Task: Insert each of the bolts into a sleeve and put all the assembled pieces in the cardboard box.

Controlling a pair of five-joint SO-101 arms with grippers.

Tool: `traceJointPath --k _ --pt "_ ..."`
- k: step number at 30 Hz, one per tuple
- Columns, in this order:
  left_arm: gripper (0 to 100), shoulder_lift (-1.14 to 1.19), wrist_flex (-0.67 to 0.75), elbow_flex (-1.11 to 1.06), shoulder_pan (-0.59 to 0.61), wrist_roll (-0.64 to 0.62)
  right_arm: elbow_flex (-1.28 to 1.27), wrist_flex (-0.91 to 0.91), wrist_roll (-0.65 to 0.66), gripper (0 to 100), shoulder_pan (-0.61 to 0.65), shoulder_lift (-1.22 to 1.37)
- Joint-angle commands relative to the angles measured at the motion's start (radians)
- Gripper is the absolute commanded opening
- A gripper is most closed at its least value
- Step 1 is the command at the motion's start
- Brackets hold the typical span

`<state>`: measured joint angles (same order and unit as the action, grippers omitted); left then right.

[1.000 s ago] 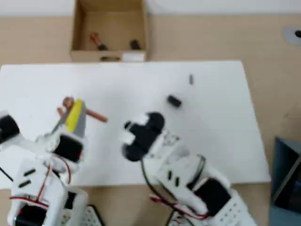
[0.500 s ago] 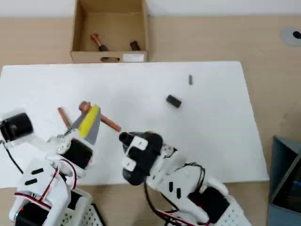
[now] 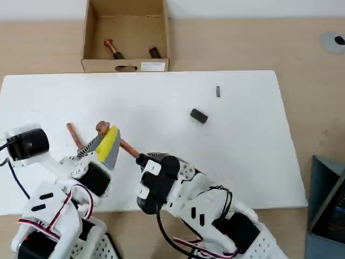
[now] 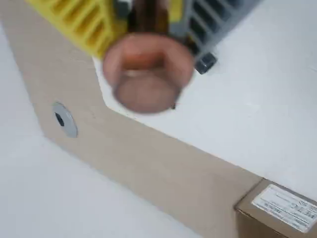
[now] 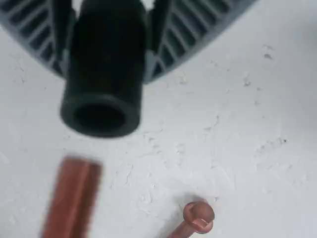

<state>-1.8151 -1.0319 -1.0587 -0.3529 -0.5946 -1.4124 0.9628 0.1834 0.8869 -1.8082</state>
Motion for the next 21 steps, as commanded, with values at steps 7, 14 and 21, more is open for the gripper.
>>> traceJointPath --k 7,14,21 --pt "0 -0.005 -0.002 0.052 -0.025 0.012 0.012 -0.021 0.046 0.9 0.008 -0.136" --pt "0 -0.007 0.0 0.021 -0.023 0.054 0.013 -0.026 0.051 0.9 0.008 -0.137" --pt "0 -0.007 -0.002 -0.014 -0.023 0.054 0.035 -0.026 0.051 0.9 0.007 -0.137"
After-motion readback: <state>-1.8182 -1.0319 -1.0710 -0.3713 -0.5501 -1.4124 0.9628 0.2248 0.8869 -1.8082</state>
